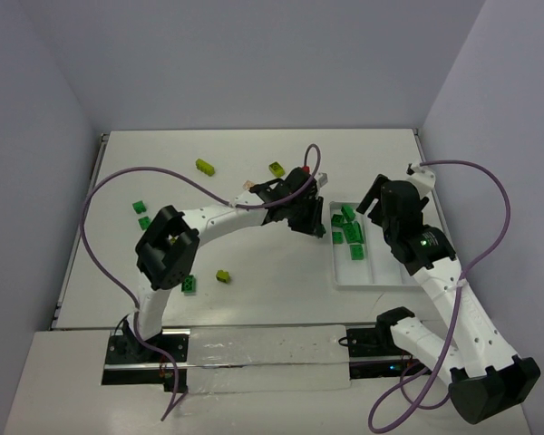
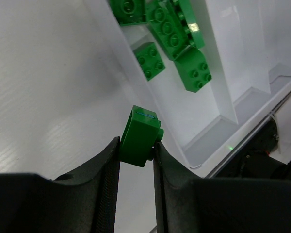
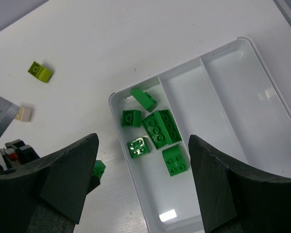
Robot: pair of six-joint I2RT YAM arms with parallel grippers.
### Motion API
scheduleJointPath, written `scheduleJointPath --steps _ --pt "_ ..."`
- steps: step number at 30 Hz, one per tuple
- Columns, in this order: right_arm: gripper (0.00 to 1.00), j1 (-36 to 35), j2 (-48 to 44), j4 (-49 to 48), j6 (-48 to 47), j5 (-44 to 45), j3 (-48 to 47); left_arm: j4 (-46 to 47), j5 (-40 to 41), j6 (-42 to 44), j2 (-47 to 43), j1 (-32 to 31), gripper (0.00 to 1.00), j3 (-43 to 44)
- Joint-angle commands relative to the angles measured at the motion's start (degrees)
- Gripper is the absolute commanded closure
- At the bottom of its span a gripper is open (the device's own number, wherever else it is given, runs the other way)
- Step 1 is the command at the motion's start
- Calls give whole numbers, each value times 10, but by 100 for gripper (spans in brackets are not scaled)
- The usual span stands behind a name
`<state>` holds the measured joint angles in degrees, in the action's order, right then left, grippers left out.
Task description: Sort the legos into containers by color
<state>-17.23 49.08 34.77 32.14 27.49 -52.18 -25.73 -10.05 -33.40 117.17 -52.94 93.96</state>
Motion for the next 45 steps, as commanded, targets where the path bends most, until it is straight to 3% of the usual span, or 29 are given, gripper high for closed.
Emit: scheduleJointPath --steps 1,13,17,21,23,27,30,35,41,45 --pt "18 3 -7 0 7 18 -22 65 -59 -30 22 -11 100 41" --pt "18 3 -6 1 5 16 -22 133 -133 -92 75 -14 99 72" --pt "18 3 -12 2 4 17 -20 140 -160 -101 86 -15 81 80" --pt "18 3 -13 4 6 16 -19 133 -166 -99 89 -18 40 88" --pt "18 3 -16 5 6 14 -18 127 -165 -95 84 -20 26 86" --pt "18 3 -18 6 7 14 -19 108 -143 -74 58 -19 13 72" --pt "18 3 -20 7 5 15 -20 85 -114 -55 24 -19 12 36" --pt "18 3 -10 1 0 -8 -22 31 13 -26 -124 2 16 -89" --pt "18 -15 32 -48 -16 -128 -9 -15 85 -40 -307 122 19 -263" --pt "17 -125 75 -90 -23 -154 -7 -67 127 -35 -394 227 20 -312"
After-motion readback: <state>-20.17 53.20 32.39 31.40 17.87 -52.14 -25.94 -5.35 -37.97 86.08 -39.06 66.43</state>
